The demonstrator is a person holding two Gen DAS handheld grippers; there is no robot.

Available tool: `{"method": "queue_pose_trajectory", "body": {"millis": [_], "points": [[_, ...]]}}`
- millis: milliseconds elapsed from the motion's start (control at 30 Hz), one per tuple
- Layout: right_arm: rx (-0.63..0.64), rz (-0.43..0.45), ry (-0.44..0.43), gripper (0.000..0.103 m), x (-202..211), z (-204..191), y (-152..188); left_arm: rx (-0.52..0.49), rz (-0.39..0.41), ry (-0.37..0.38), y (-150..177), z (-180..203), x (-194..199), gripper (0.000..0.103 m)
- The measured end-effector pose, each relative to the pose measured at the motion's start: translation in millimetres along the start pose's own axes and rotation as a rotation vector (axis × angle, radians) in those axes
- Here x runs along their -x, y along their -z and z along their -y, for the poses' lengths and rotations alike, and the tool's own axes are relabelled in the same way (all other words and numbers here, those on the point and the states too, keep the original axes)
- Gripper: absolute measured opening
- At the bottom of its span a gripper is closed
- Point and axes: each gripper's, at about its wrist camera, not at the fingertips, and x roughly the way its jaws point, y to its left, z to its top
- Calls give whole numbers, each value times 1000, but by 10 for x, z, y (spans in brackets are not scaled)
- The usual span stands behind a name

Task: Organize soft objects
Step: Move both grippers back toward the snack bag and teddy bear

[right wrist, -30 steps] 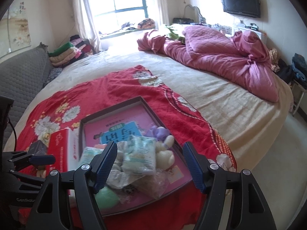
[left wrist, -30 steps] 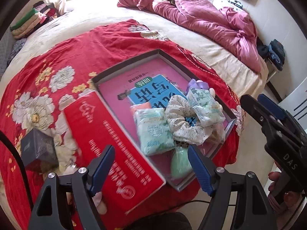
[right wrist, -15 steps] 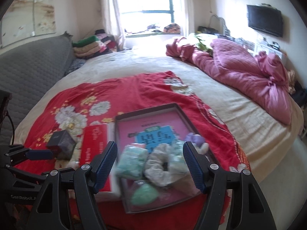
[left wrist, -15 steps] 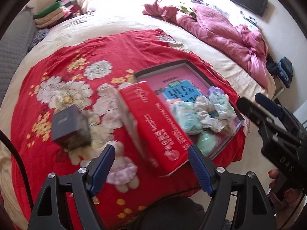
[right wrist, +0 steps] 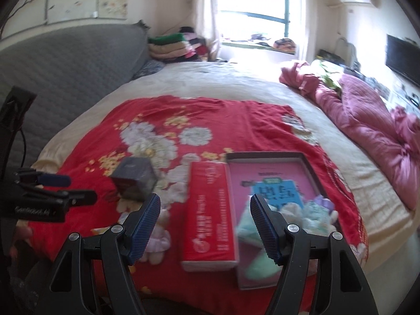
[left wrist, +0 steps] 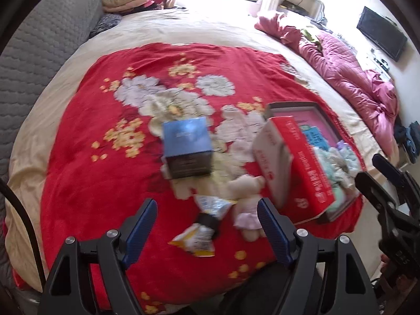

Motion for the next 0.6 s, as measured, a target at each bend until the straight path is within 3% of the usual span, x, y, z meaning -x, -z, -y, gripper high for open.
{"method": "queue_pose_trajectory", "body": {"millis": [367, 600], "points": [[103, -100, -57, 73, -269, -599, 122, -3, -112, -10, 300, -227, -453, 79], [131, -169, -31, 73, -430, -655, 226, -15, -158, -10, 391, -220, -702, 79]]}}
